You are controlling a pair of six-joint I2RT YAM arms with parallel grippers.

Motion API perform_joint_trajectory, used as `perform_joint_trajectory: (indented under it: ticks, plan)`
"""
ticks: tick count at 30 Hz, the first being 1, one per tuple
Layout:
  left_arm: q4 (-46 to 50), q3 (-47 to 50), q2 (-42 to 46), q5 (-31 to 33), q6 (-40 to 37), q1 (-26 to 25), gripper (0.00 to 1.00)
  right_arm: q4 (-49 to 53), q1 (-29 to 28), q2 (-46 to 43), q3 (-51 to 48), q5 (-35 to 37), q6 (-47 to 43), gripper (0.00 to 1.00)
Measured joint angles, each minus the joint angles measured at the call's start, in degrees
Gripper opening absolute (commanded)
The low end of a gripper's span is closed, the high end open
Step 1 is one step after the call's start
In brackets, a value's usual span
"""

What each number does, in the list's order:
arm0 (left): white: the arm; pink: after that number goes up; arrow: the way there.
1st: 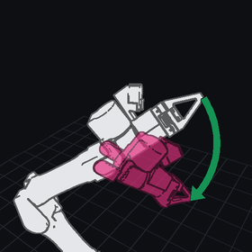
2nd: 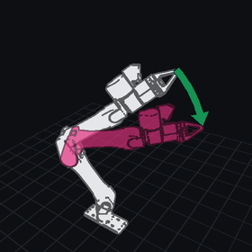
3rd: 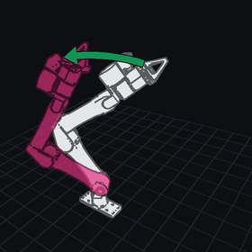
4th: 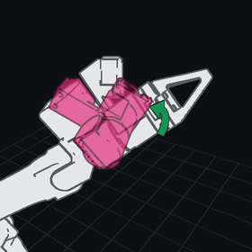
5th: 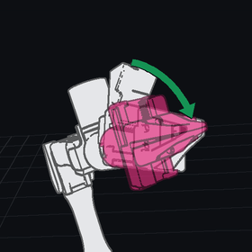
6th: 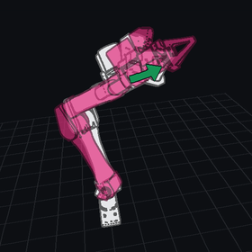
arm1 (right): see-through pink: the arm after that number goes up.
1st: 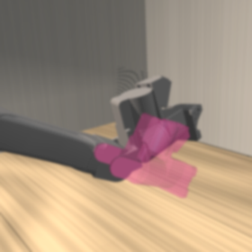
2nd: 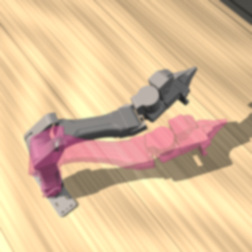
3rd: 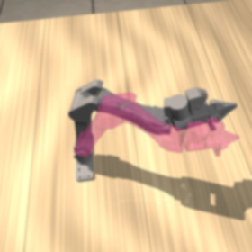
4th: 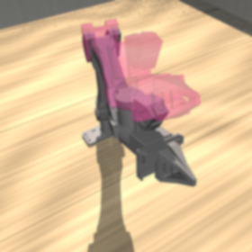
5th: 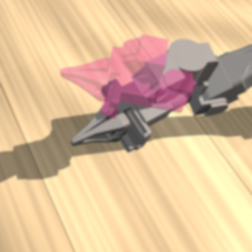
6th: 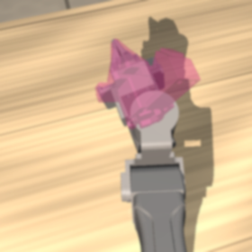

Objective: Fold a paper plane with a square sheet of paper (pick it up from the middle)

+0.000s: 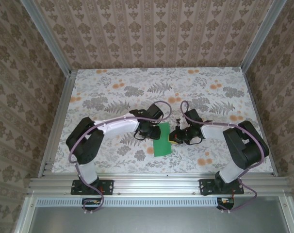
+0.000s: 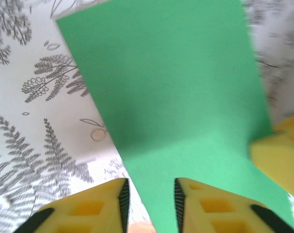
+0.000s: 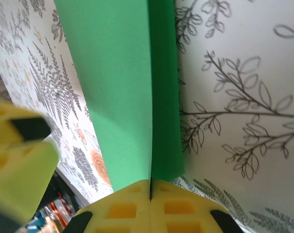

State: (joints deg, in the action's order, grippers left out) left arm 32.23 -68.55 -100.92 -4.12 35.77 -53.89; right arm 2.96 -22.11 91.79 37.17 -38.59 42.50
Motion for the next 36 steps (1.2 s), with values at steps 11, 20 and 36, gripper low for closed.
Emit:
perform_joint_trajectory:
  ticks: [11, 20, 36]
  plan:
    - [0.3, 5.1, 7.2, 14.6, -7.1, -18.4, 0.55, -6.1, 0.0, -0.7, -3.1, 0.9, 11.6, 0.03]
    - [-1.1, 4.1, 3.0, 15.1, -12.7, -20.0, 0.65, -7.1, 0.0, -0.7, -3.2, 1.1, 14.5, 0.03]
    - [-0.2, -1.9, -3.8, 20.3, -16.0, -21.1, 0.43, -7.1, 0.0, -0.7, -3.2, 1.1, 14.8, 0.04]
